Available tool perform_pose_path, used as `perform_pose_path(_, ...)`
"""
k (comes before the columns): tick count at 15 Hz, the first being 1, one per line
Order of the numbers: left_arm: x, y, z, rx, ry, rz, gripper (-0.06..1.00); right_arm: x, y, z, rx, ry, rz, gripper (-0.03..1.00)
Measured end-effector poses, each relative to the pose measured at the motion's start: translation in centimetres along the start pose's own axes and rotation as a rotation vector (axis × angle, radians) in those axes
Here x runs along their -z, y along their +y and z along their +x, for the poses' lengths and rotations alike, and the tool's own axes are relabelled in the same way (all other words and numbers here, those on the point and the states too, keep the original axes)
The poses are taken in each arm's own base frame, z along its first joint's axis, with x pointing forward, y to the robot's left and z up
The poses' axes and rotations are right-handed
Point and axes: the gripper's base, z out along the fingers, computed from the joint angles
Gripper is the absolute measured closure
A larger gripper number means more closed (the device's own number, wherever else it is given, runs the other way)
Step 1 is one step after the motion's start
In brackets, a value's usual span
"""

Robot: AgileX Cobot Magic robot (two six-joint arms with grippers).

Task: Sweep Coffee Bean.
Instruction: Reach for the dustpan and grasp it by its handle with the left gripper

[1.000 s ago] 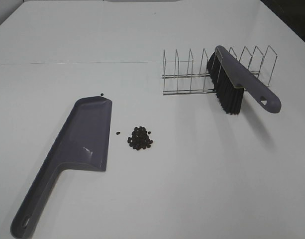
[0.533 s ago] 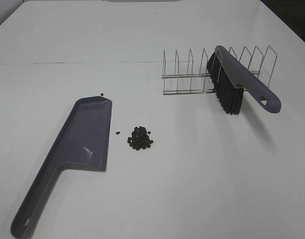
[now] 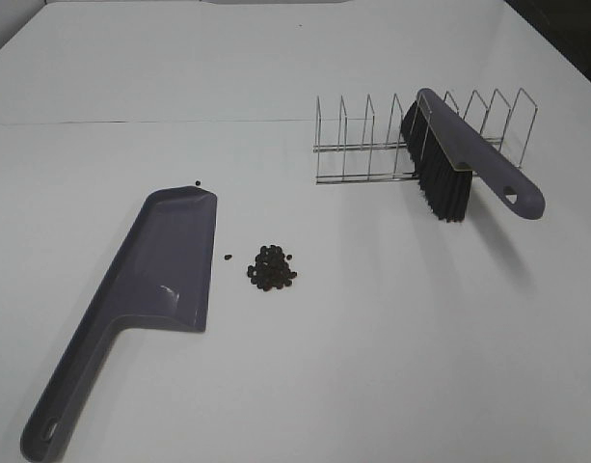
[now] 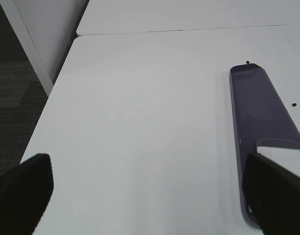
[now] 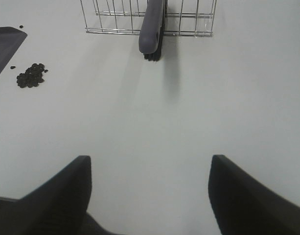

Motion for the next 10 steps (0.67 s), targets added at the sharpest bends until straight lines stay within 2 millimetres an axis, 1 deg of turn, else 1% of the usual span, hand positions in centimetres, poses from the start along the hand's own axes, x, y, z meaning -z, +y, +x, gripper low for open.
perform_pose_path(10,0.0,0.0,0.0,0.0,0.0,0.0,-0.02,0.0,0.0,0.0,0.0,0.0,0.0,0.38)
